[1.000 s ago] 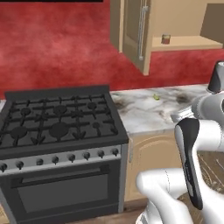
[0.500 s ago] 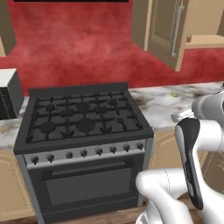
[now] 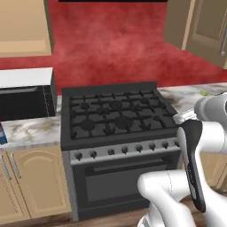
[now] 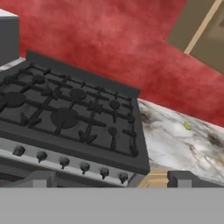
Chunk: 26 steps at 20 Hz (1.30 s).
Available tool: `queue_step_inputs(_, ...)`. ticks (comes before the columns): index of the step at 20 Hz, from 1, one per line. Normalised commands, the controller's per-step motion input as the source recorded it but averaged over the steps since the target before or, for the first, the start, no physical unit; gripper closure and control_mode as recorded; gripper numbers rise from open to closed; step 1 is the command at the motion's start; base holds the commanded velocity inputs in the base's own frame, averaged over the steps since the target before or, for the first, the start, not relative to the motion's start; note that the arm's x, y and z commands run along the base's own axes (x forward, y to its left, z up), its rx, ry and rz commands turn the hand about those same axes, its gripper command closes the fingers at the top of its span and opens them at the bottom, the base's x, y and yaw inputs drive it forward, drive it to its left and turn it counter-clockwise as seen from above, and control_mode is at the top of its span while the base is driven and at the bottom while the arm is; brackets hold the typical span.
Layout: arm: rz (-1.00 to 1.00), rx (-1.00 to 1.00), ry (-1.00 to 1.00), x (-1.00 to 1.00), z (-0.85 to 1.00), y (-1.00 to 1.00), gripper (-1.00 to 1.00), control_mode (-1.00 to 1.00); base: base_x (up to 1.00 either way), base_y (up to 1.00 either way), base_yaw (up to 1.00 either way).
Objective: Pick the canned food and boxed food from the counter and place them in the cabinets closest to them.
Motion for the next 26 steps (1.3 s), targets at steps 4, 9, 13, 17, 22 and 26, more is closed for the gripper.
queue_step_inputs(4,0.0,0.0,0.0,0.0,0.0,0.0,-1.0,1.0,-0.09,0.85,0.0)
queue_step_inputs(9,0.0,0.0,0.0,0.0,0.0,0.0,-1.0,1.0,-0.09,0.85,0.0)
queue_step_inputs(13,0.0,0.0,0.0,0.0,0.0,0.0,-1.0,1.0,-0.08,0.84,0.0)
queue_step_inputs(17,0.0,0.0,0.0,0.0,0.0,0.0,-1.0,1.0,-0.09,0.75,0.0)
queue_step_inputs(22,0.0,0.0,0.0,0.0,0.0,0.0,-1.0,1.0,-0.07,0.68,0.0)
queue_step_inputs(26,0.0,0.0,0.0,0.0,0.0,0.0,-1.0,1.0,-0.04,0.48,0.0)
